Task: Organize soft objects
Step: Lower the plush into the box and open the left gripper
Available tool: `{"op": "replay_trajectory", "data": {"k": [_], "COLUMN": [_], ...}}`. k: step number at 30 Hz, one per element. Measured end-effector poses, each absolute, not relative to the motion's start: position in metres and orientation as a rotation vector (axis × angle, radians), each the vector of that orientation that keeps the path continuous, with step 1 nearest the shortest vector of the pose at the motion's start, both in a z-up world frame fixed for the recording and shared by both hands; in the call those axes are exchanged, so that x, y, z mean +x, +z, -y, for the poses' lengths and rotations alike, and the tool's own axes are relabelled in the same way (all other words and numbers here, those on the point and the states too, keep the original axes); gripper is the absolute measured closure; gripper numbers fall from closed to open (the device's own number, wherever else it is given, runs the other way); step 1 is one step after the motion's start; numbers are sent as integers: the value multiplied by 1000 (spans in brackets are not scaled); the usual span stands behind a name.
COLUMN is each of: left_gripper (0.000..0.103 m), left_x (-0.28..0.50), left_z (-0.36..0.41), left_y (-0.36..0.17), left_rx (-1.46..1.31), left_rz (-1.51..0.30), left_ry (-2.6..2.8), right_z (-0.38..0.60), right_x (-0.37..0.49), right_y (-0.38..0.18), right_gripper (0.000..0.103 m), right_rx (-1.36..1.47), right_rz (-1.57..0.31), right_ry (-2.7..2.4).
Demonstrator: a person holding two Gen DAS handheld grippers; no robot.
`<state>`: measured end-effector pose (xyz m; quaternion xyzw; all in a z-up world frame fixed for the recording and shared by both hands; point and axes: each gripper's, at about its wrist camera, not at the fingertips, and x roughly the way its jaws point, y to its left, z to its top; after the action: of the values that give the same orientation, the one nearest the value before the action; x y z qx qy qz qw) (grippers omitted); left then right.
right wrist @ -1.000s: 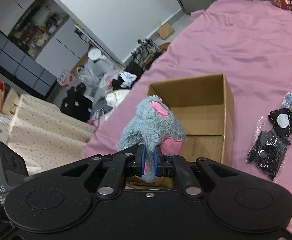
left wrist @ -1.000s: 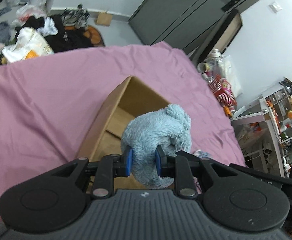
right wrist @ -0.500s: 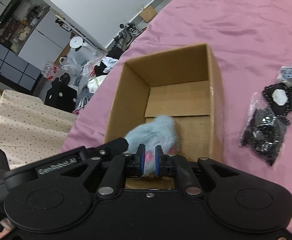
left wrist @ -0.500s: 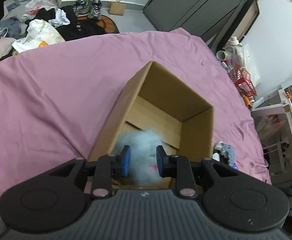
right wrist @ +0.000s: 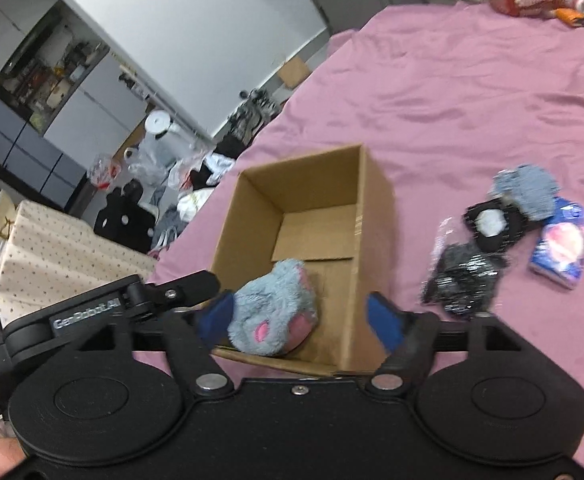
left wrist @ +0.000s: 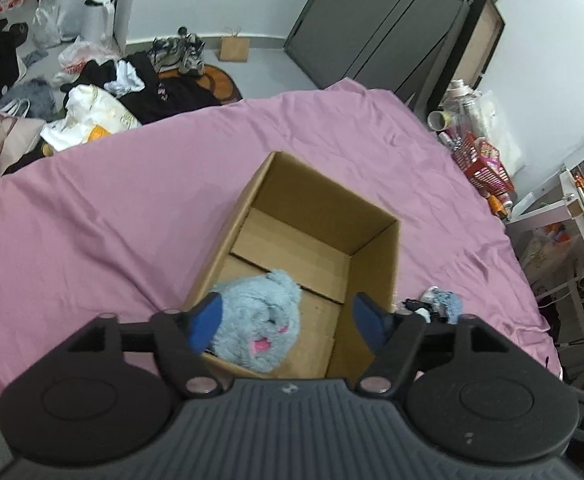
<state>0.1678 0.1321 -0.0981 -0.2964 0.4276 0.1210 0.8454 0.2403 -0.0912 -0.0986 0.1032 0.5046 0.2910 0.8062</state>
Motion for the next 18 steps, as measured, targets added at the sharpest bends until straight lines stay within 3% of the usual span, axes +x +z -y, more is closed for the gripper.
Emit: {"op": "replay_trajectory", "data": {"k": [9, 18], "left_gripper": [23, 22], "left_x": [162, 158], "left_z": [-96, -54], "left_y": [-75, -60], "left_rx": [-557, -494], "left_rz": [-894, -870], "left_ry": [287, 267], "right_z": [149, 214], "right_x": [237, 232], "right_y": [-80, -74], "right_gripper": [0, 0], "right_rx": [304, 346], "right_rz": [-990, -918], "right_ry": [544, 486]}}
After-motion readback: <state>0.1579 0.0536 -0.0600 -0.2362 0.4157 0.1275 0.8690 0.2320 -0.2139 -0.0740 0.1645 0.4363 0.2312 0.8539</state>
